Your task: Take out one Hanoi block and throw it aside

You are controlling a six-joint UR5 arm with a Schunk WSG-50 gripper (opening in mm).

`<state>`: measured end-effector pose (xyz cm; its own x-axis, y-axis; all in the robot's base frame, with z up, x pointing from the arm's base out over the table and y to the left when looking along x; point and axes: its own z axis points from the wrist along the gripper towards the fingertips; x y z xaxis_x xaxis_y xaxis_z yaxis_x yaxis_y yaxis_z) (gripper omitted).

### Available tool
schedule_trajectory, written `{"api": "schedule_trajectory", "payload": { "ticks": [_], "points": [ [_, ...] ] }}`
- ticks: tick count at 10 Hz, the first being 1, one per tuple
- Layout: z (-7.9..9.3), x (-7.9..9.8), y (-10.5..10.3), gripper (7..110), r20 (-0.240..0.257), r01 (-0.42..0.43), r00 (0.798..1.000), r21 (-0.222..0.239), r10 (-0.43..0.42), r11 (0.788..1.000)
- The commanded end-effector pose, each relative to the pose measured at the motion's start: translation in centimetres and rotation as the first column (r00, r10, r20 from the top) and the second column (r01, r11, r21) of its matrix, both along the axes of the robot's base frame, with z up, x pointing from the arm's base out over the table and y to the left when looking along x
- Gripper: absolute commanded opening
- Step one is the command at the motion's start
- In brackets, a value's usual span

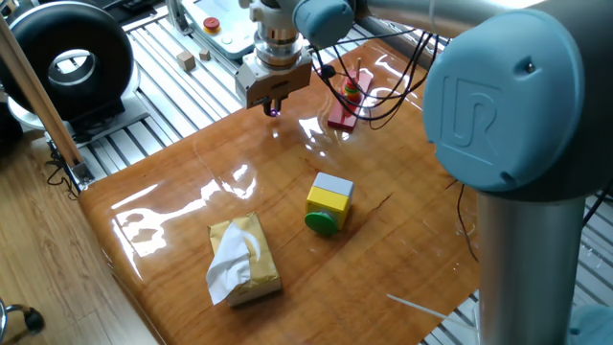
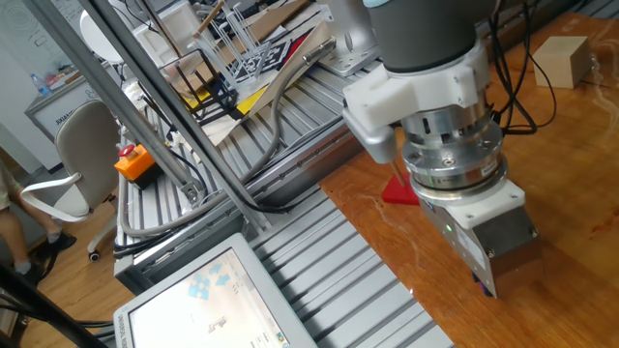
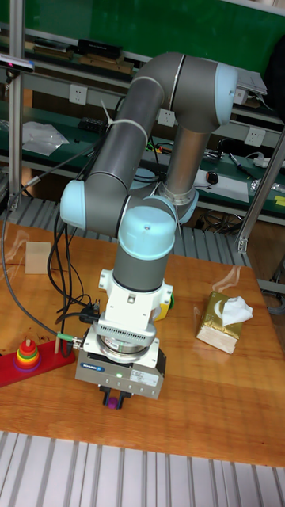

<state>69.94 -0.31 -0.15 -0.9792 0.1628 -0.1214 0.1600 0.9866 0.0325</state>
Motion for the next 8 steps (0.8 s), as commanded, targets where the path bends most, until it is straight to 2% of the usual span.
{"api": "schedule_trajectory", "payload": {
  "ticks": [1, 8],
  "points": [
    [-0.07, 0.07, 0.03, 7, 0.003, 0.011, 1.000, 0.010, -0.011, 1.000],
    [-0.29, -0.08, -0.09, 7, -0.005, 0.005, 1.000, 0.006, -0.005, 1.000]
  ]
}}
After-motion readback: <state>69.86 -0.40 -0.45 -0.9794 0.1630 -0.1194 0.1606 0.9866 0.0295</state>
